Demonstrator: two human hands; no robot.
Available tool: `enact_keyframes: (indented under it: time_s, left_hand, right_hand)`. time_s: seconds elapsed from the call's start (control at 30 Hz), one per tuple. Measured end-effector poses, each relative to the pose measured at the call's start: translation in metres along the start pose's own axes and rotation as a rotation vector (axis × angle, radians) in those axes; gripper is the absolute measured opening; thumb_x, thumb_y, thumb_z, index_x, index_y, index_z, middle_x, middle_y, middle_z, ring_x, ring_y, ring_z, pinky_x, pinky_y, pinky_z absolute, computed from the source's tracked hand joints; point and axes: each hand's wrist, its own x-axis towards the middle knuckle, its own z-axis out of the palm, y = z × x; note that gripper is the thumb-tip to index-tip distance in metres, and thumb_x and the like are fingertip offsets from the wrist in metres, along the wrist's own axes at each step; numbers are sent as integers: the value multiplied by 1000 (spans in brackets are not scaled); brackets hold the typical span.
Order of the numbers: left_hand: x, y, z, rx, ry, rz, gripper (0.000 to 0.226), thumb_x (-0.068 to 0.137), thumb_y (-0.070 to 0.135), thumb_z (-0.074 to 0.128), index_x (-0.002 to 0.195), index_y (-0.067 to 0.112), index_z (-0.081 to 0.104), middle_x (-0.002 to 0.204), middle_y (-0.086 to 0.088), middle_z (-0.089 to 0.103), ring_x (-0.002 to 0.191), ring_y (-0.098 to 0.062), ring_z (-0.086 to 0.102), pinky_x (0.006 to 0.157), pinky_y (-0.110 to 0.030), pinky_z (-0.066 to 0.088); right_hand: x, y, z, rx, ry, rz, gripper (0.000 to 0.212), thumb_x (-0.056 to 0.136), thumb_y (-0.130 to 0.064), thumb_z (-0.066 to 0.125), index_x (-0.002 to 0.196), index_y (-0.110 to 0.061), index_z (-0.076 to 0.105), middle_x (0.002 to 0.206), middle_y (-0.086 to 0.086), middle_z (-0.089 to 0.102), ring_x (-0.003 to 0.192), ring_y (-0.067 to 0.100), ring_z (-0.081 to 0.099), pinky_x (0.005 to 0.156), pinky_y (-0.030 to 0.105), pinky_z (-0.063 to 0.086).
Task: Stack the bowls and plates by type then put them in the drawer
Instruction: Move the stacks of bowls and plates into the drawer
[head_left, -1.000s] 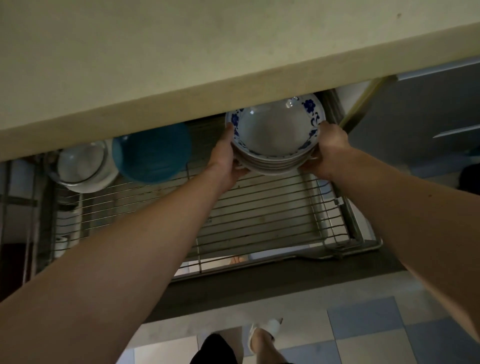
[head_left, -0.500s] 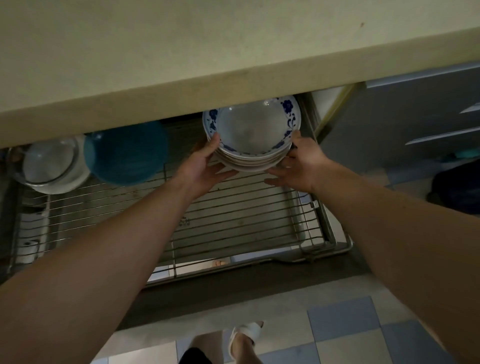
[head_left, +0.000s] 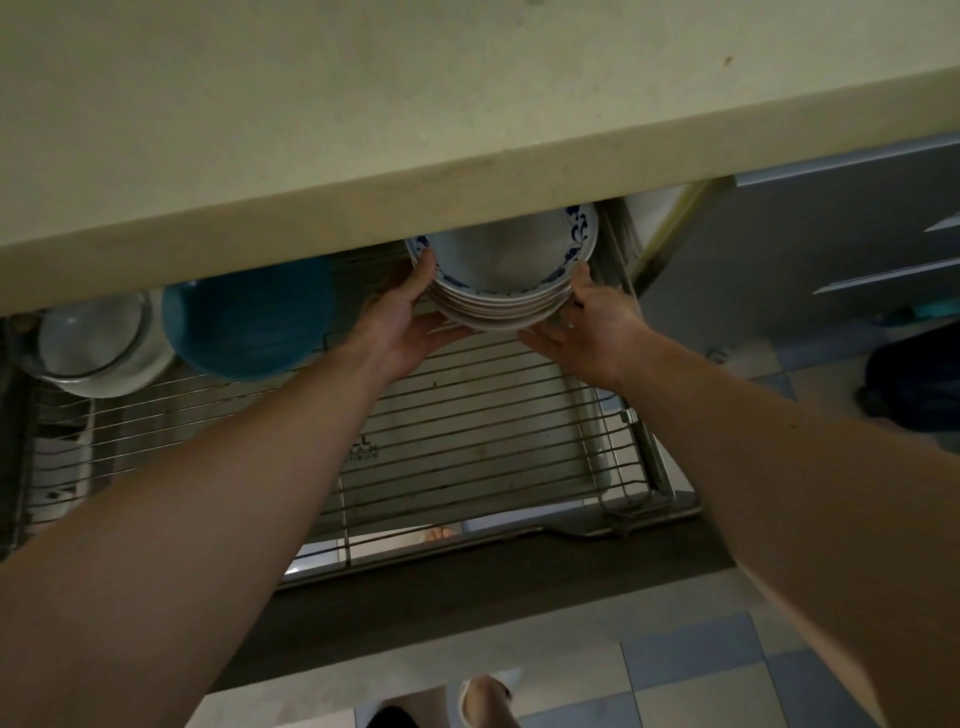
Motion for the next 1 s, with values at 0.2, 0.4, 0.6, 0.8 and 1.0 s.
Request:
enact_keyframes:
  time_s: [0.2,0.4,0.6,0.8,1.0]
  left_hand:
    - [-8,-1,5,11,76,24,71,75,38,81,136,12,56,127,-16,69,114,-37,67,83,-54,60]
    - [-49,4,6,230,241,89,48,86,34,77,123,10,58,115,-7,69,102,-29,71,78,-40,63]
    - [-149,32,-15,602,142,123,31,91,28,72,118,12,67,108,-9,74,91,-21,76,74,-30,63]
    - [-264,84,-46,710,152,232,24,94,21,69,116,11,67,102,-10,76,91,-21,75,80,-33,62]
    - [-354,149,-98,607,362,399,9,95,16,68,101,11,72,84,-5,79,74,-14,75,65,-24,61]
  right_hand:
    - [-6,0,3,-38,9,3,40,105,-44,48,123,-11,62,114,13,71,104,32,70,90,52,57]
    - [-40,7,11,-281,-15,97,53,103,-50,50,135,-7,50,123,27,61,110,44,66,86,50,59]
    - [-111,11,22,-728,-149,9,43,103,-41,53,129,-7,54,94,19,76,77,29,77,59,33,60]
    - [-186,4,54,-940,-256,-180,29,103,-33,55,126,-16,62,93,10,78,78,20,78,73,36,65]
    - [-256,1,135,-1021,-388,-288,10,103,-24,55,107,-25,65,96,7,77,86,21,76,80,36,63]
